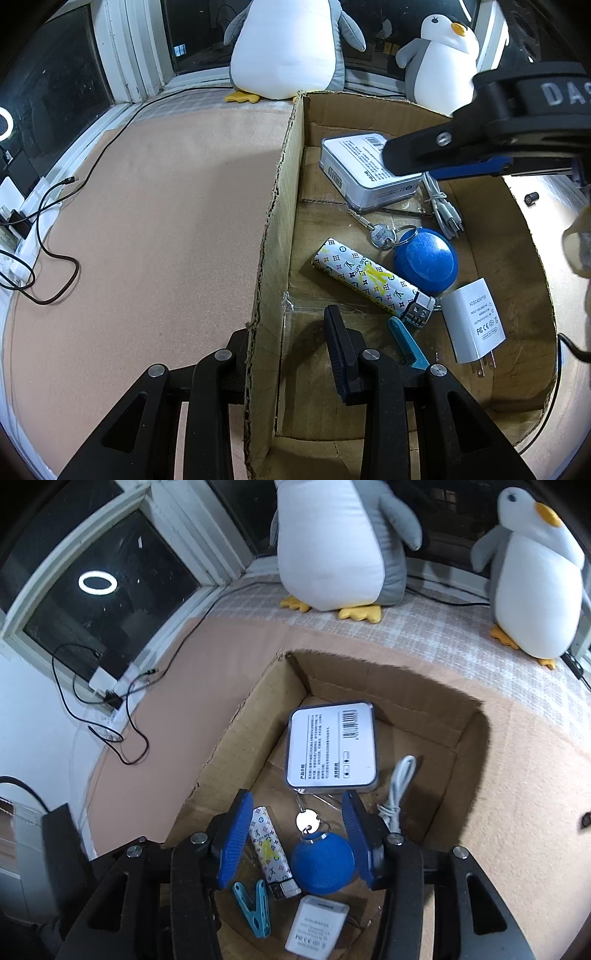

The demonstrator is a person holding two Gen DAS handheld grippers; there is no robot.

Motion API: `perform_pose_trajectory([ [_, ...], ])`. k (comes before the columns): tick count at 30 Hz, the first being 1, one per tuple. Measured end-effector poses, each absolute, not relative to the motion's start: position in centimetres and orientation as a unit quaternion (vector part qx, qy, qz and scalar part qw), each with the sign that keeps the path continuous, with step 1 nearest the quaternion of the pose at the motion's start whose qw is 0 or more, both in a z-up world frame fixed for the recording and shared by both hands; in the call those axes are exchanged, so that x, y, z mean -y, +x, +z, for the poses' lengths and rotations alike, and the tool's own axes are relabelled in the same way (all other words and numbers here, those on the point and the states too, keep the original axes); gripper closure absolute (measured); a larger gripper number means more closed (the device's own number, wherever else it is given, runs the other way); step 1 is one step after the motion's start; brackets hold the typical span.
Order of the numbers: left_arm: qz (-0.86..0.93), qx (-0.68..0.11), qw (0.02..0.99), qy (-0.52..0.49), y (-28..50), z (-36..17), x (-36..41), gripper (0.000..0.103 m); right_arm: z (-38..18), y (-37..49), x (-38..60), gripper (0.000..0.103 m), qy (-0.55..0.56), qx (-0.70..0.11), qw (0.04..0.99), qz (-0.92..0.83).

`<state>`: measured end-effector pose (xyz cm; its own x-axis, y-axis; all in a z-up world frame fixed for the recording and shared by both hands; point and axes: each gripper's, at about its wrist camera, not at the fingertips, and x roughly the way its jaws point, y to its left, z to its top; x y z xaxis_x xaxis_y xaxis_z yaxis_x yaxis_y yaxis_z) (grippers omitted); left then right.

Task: Organize rigid objects
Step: 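Carry the key ring into the cardboard box and release it, then reach the right tool to the blue sanitizer bottle and grasp it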

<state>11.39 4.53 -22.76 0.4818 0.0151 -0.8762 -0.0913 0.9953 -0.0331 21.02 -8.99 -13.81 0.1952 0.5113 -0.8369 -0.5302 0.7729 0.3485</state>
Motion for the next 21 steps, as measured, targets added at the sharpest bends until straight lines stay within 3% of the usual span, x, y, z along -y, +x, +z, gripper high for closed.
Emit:
perform_pose_trajectory([
  [14, 0.028, -0.506, 0.862, -0.034, 11.4, -22.7, -4.8, 0.070, -5.0, 16.0, 22.6, 0.057, 0.048, -0.499, 0.825, 0.262],
  [21, 0.027, -0.504, 0.863, -0.026, 11.2, -22.8, -4.5, 0.070, -6.9, 13.0, 27.5, 0.057, 0.060, -0.519, 0.824, 0.220],
])
